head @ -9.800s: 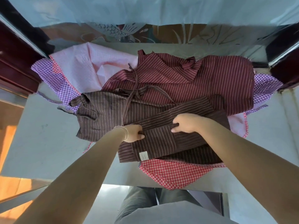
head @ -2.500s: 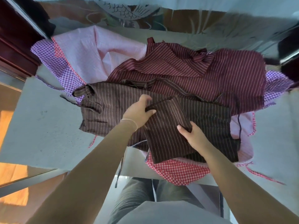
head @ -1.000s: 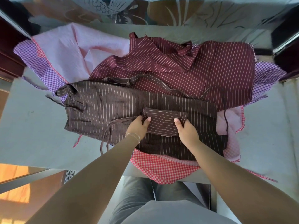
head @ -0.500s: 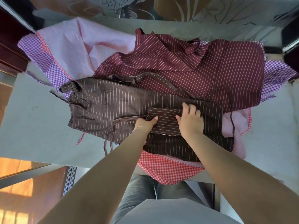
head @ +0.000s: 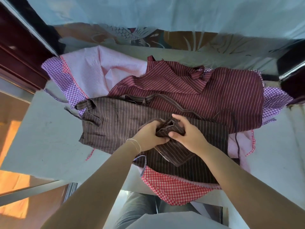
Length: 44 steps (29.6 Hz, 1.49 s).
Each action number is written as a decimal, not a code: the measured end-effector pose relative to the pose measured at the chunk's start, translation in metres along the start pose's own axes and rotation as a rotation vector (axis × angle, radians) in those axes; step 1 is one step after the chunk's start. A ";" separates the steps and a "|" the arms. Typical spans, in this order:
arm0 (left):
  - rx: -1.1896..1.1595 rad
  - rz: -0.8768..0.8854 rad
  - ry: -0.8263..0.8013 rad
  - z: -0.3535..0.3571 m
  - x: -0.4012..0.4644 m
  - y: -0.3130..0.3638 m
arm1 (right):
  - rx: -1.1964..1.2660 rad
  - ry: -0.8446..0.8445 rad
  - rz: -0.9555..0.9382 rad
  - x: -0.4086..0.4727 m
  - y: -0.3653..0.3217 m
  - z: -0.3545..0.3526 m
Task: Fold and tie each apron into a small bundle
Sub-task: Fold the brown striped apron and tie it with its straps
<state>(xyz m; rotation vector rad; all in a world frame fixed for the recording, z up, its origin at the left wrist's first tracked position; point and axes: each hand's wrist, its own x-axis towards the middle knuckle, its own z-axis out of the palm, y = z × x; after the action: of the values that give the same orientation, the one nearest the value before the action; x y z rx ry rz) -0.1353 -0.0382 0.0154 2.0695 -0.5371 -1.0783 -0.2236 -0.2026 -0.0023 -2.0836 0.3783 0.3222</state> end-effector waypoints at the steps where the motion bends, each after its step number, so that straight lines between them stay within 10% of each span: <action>1: 0.032 0.056 -0.017 -0.012 -0.006 0.009 | 0.052 0.035 -0.032 -0.006 -0.010 0.001; 10: -0.482 0.064 0.398 -0.053 -0.050 0.043 | 0.441 0.625 -0.173 -0.011 -0.104 0.006; 21: -0.116 0.173 0.435 -0.110 -0.068 0.039 | 0.108 0.385 -0.310 -0.009 -0.140 -0.017; 27: -0.384 0.273 0.155 -0.116 -0.069 0.043 | 0.153 0.404 -0.417 -0.011 -0.151 -0.011; 36: -0.311 0.571 0.518 -0.117 -0.068 0.052 | 0.356 0.537 -0.447 -0.014 -0.163 0.000; 44: -0.745 0.485 0.454 -0.099 -0.068 0.065 | 0.563 0.582 -0.365 -0.009 -0.178 0.004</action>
<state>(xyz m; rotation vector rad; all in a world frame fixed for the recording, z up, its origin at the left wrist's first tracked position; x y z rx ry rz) -0.0932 0.0039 0.1381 1.3517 -0.3084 -0.3995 -0.1621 -0.1100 0.1371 -1.6044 0.3647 -0.5645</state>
